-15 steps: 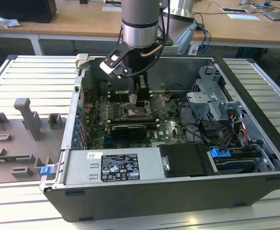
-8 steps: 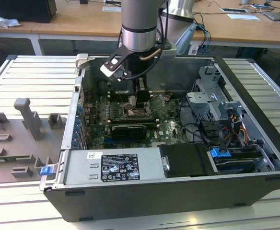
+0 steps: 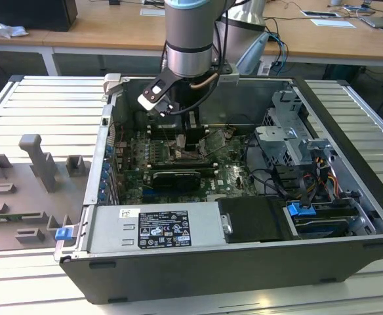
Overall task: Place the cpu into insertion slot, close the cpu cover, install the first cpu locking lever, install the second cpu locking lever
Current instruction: 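Place the cpu into insertion slot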
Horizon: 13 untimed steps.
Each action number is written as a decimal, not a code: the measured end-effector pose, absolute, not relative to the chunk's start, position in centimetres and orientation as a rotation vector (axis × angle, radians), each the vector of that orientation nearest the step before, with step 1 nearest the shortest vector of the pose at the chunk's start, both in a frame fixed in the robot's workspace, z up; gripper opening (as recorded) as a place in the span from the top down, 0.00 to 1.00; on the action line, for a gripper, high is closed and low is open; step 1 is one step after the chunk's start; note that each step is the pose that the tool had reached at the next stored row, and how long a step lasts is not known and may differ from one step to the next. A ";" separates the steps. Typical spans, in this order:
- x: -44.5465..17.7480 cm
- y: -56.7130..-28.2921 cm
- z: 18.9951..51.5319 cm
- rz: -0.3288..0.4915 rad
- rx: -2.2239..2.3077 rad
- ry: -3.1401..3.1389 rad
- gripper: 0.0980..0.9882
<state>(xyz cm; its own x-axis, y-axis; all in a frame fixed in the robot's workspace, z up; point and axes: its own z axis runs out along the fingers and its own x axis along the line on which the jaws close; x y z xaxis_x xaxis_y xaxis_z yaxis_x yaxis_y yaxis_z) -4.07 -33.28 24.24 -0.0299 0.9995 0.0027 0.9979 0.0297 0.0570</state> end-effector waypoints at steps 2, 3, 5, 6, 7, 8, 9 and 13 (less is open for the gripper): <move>-4.1 -33.2 24.0 0.067 2.161 2.227 0.50; -4.1 -33.1 24.0 0.067 2.161 2.227 0.50; -4.2 -33.1 23.8 0.067 2.161 2.227 0.50; -4.2 -33.0 23.7 0.067 2.161 2.227 0.50; -4.3 -32.7 23.6 0.067 2.161 2.227 0.50; -4.3 -32.5 23.5 0.067 2.161 2.227 0.50; -4.4 -32.4 23.3 0.067 2.161 2.227 0.50; -4.5 -31.9 22.7 0.067 2.161 2.227 0.50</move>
